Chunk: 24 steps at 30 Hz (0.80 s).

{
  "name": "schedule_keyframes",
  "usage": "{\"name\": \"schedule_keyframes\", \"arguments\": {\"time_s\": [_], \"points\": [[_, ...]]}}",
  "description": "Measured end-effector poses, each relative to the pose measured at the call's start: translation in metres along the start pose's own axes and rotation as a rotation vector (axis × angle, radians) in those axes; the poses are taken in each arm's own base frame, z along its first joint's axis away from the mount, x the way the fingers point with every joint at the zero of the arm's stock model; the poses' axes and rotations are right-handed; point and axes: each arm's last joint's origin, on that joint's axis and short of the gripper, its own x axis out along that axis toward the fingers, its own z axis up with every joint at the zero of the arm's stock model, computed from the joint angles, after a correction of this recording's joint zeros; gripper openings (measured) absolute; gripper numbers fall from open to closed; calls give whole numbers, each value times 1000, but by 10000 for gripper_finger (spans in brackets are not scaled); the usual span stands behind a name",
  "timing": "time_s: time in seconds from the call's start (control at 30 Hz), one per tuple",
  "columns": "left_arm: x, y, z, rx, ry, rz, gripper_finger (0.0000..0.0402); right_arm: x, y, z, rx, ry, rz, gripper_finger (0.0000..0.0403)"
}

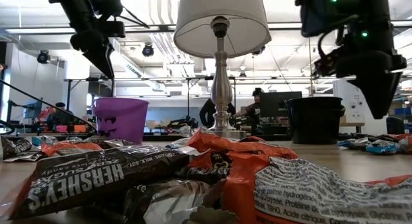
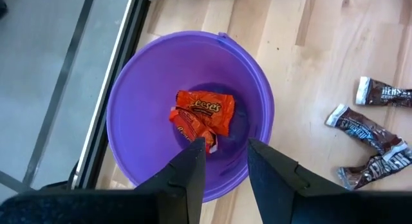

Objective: Sort candy
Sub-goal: Put the black chocolate into the orange bucket

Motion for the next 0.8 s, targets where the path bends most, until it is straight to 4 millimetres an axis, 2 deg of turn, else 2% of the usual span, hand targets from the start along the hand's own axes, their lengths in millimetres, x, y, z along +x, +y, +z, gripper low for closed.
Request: {"name": "schedule_keyframes", "arguments": {"time_s": [0.47,0.8], "points": [[0,1,1,-29,-11,7,96,20,-2,-3,-38,-36,72,137],[0,1,1,-29,-11,7,96,32,-1,-2,-40,-16,19,137]]}}
